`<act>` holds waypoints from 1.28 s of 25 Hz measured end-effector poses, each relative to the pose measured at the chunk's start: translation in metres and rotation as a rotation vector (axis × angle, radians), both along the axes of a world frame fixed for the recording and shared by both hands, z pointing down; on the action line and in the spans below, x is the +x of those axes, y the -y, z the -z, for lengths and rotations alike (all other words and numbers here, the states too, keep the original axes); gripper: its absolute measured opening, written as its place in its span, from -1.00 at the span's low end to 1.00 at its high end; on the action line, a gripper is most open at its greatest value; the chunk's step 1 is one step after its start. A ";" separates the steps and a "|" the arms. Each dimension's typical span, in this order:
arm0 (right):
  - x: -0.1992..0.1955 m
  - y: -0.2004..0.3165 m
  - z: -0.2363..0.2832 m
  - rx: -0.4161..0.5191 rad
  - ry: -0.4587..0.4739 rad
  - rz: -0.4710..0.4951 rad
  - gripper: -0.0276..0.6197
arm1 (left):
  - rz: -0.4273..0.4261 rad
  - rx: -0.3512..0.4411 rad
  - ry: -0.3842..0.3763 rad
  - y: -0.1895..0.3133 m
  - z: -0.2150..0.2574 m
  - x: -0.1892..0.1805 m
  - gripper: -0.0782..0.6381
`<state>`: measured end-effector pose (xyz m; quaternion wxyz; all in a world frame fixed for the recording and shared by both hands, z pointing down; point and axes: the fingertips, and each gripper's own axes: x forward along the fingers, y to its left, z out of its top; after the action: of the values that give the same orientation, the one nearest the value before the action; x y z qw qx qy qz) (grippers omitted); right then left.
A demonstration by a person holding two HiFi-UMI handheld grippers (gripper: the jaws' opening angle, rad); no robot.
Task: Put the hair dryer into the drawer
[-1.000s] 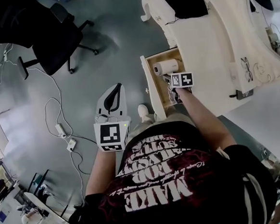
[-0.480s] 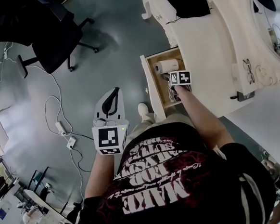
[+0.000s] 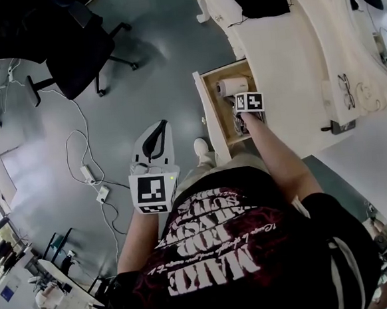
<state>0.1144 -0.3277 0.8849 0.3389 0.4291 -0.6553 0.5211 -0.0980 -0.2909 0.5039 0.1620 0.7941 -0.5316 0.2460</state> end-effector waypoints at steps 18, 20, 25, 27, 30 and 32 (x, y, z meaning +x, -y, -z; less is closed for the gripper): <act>0.000 -0.022 0.020 0.045 0.050 -0.014 0.06 | -0.027 0.061 -0.001 -0.039 0.020 0.000 -0.77; 0.001 -0.028 0.034 0.082 0.041 0.001 0.07 | -0.033 0.080 -0.011 -0.043 0.025 -0.001 -0.77; -0.001 -0.045 0.082 0.202 0.061 0.054 -0.24 | -0.051 0.121 -0.041 -0.054 0.037 -0.003 -0.77; -0.001 -0.050 0.103 0.284 0.041 0.105 -0.47 | -0.061 0.137 -0.051 -0.057 0.041 -0.003 -0.77; 0.001 -0.054 0.135 0.411 0.021 0.115 -0.90 | -0.073 0.162 -0.064 -0.059 0.047 -0.005 -0.77; 0.000 -0.057 0.158 0.481 0.054 0.095 -0.90 | -0.073 0.173 -0.075 -0.062 0.051 -0.007 -0.77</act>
<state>0.1149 -0.2702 0.7265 0.2336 0.4523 -0.7886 0.3450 -0.1050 -0.2294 0.4532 0.1034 0.8328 -0.5149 0.1747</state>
